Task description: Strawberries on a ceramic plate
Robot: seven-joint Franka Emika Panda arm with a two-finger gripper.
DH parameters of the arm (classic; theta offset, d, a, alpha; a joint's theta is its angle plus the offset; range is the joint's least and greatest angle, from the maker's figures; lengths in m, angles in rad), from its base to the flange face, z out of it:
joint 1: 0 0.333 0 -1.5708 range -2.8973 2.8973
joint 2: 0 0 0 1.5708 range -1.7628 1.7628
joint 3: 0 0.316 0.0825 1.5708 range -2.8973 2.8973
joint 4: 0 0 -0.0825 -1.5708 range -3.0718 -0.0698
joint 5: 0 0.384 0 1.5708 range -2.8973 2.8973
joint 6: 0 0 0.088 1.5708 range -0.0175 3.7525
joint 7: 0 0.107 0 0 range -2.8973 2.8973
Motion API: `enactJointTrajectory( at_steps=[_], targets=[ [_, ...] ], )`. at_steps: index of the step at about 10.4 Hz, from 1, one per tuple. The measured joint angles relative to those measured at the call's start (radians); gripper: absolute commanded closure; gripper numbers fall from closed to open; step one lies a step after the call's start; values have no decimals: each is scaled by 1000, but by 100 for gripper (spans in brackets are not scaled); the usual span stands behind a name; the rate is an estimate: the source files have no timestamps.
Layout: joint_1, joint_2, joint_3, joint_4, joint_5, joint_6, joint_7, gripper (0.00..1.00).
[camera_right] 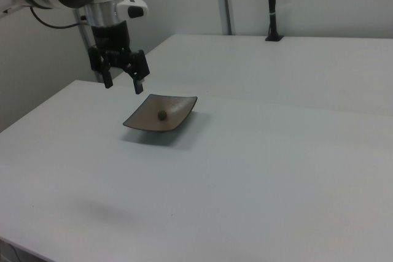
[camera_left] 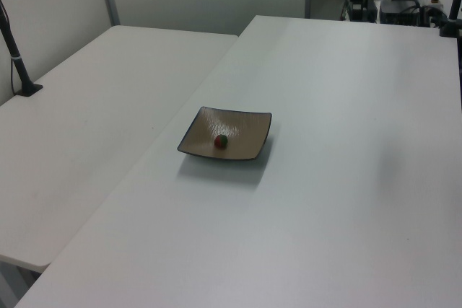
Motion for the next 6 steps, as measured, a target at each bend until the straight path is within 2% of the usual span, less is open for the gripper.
enactJointTrajectory(
  at_steps=[6],
  targets=[
    [24,-14,1,-65,0,170,0,0]
  ],
)
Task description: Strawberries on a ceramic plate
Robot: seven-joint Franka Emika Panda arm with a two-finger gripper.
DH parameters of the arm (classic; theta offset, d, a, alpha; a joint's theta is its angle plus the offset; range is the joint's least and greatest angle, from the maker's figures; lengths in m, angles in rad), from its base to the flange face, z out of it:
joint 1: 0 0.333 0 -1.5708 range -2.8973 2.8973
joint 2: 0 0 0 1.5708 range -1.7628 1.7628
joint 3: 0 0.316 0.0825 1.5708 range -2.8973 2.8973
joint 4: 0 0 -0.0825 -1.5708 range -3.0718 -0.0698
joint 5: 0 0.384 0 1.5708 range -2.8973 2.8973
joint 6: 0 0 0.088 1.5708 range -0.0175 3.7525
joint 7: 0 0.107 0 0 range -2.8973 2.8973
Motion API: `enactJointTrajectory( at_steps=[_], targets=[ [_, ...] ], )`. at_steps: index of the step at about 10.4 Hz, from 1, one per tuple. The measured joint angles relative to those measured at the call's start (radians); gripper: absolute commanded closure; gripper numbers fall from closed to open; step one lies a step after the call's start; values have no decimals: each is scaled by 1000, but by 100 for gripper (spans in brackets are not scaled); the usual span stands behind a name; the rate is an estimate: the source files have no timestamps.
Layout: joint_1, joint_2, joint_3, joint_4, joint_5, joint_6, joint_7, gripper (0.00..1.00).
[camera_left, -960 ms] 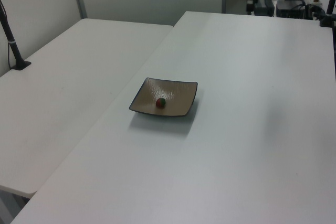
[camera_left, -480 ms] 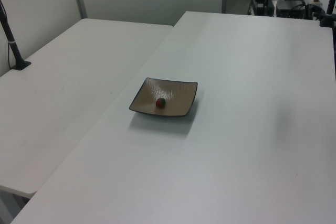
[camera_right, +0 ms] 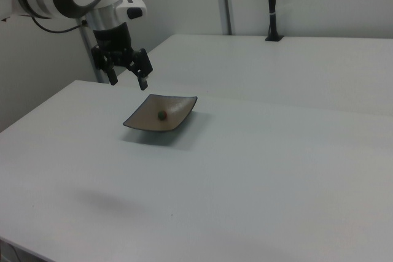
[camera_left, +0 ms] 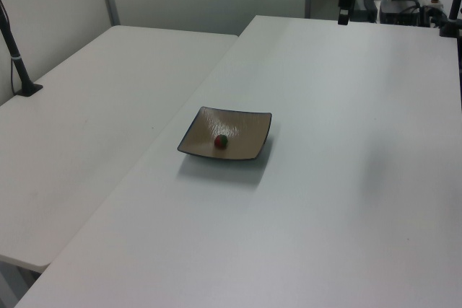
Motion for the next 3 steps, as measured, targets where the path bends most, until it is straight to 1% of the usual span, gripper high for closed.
enactJointTrajectory(
  at_steps=[3],
  targets=[
    [0,0,0,-1,0,8,0,0]
  ],
)
